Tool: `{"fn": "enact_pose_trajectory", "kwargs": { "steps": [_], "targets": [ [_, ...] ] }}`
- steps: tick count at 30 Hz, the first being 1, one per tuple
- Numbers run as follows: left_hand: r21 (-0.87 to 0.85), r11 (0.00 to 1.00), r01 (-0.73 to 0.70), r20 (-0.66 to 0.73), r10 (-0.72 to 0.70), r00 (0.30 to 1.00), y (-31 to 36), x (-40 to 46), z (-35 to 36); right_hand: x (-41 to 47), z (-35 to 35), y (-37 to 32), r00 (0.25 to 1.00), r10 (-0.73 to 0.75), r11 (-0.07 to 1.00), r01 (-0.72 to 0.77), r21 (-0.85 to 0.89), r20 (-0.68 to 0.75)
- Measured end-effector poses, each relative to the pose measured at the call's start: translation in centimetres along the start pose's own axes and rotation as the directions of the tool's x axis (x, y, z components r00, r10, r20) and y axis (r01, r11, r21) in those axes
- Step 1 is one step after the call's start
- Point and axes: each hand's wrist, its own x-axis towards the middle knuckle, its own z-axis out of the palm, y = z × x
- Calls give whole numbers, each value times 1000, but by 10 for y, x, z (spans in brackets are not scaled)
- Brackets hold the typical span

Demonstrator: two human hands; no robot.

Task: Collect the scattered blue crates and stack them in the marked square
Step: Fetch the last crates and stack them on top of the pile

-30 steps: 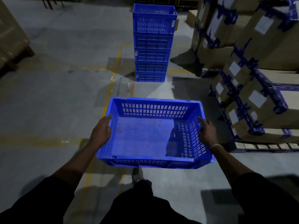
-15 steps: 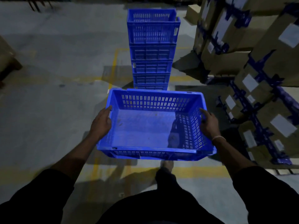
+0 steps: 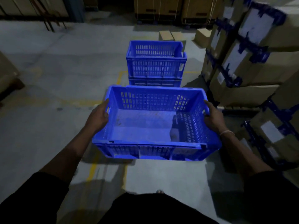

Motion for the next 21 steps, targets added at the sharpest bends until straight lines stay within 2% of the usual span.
{"fn": "enact_pose_trajectory", "kwargs": {
  "steps": [10,17,21],
  "targets": [
    [-61,997,52,-7,-52,999,72,203,-62,207,-59,-61,993,-98,995,95,-41,-64],
    [12,1000,-7,-36,7,999,75,367,-78,363,-69,-103,993,-107,991,104,-81,-43],
    [1,1000,-17,4,17,1000,66,459,-83,450,-64,-118,995,-93,992,89,-93,-35]
  ]
}}
